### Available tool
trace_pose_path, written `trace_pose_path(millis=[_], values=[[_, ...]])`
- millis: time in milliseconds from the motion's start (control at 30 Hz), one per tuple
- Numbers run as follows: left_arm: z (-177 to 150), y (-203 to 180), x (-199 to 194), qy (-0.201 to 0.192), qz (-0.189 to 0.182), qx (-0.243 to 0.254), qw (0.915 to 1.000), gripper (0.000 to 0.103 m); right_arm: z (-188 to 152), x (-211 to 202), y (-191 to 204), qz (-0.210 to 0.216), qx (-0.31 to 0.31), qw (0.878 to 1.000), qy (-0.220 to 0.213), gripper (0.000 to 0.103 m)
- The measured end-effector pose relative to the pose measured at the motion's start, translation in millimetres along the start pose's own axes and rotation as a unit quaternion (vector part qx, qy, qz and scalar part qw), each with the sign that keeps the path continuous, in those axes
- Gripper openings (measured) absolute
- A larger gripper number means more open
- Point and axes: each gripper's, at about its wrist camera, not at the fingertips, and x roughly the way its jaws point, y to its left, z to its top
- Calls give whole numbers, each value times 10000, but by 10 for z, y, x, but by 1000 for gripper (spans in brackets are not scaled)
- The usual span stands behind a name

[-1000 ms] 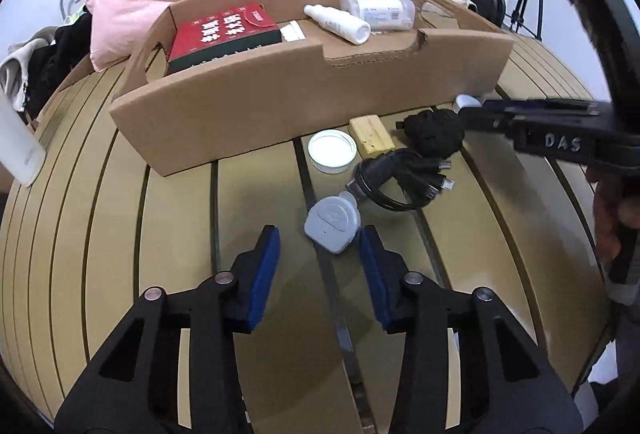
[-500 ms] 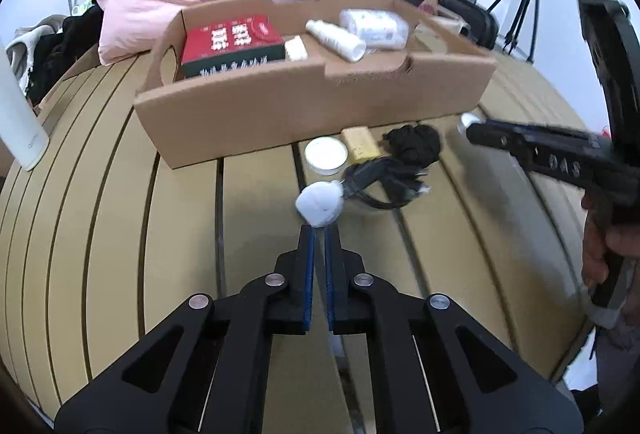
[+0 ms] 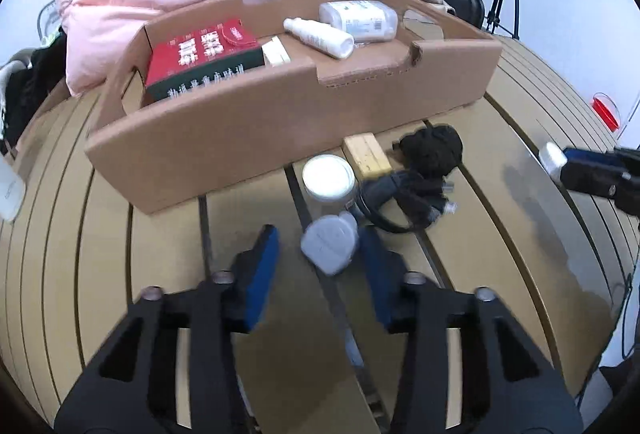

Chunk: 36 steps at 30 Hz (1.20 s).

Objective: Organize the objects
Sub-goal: 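Grasp a white bottle cap with the right gripper while the left gripper grasps the white round plug, then carry the cap and plug in both grippers over the cardboard tray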

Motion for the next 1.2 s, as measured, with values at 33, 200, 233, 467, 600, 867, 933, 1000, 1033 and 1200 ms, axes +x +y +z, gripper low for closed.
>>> trace_pose_path(millis=[33,200,233,467,600,867,933,1000,1033,1200], values=[[-2,3,1,-23,-50,7,10000,26,-9,21,0,4,3,10000,8,29],[-58,-65,-76,114,164,0,9998,26,-86,95,-2,56,68,9999,136,29],[-78,-83,-170,137,253,-62,9996,26,-94,67,7,70,55,9999,138,29],[-482,-75,-1358,-98,1090,-1037,9886,26,-284,-719,143,331,-107,9992,-218,29],[-896,-92,-2283,-626,1087,-1465,9812,26,-605,-1361,241,156,-507,9982,-287,29],[-1374,47,-3395,-1205,1275,-2084,9622,26,-1144,-2267,333,-31,-744,9964,-398,29],[-1356,43,-3368,-1135,1321,-2095,9622,26,-1165,-2349,370,-57,-785,9959,-446,29],[-1319,27,-3308,-1127,1265,-2068,9636,26,-1144,-2384,421,-71,-837,9951,-520,29],[-1320,13,-3285,-1127,1229,-2061,9642,26,-1128,-2385,439,-46,-854,9949,-542,29],[-1236,20,-2997,-821,1075,-2005,9703,26,-1070,-2174,494,17,-871,9953,-425,29]])
